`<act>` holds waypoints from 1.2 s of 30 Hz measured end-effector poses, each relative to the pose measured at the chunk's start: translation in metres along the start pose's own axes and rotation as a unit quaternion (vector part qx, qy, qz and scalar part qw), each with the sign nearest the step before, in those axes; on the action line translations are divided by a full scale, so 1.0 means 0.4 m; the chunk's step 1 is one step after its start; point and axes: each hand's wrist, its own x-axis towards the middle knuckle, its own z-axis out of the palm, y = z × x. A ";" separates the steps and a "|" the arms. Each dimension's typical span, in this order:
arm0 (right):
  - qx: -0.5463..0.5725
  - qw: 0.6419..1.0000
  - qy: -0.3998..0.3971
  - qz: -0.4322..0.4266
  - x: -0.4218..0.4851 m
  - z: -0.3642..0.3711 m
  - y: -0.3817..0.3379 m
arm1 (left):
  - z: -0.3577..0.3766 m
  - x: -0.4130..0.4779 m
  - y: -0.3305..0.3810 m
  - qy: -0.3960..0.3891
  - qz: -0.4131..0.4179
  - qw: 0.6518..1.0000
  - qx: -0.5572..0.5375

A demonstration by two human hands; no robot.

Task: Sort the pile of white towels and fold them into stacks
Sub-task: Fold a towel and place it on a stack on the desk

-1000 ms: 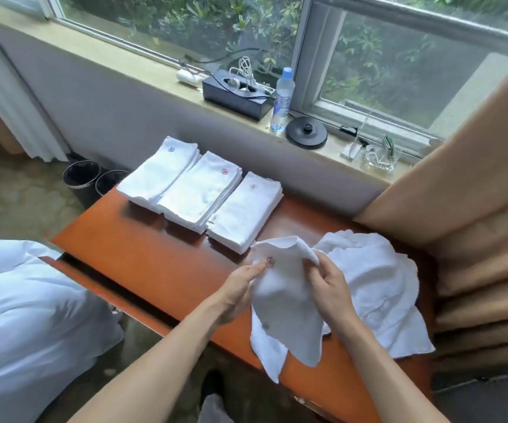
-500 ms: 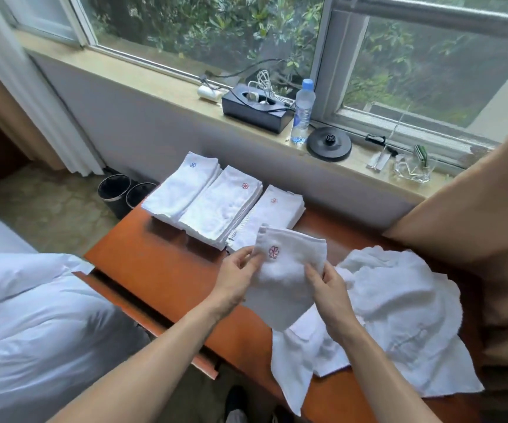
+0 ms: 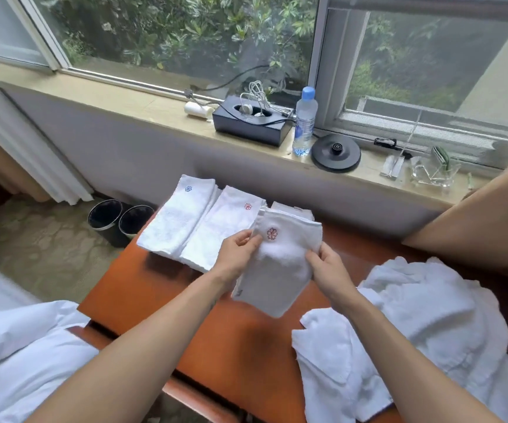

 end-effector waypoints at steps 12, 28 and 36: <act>-0.062 0.987 0.135 0.064 0.372 0.063 0.052 | -0.003 0.467 -0.051 -0.081 -0.044 0.994 0.066; -0.099 0.974 0.169 0.115 0.548 0.040 0.190 | 0.034 0.683 -0.188 -0.094 -0.006 0.966 0.241; -0.142 0.960 0.218 0.104 0.586 0.020 0.227 | 0.069 0.694 -0.187 -0.100 0.002 0.953 0.287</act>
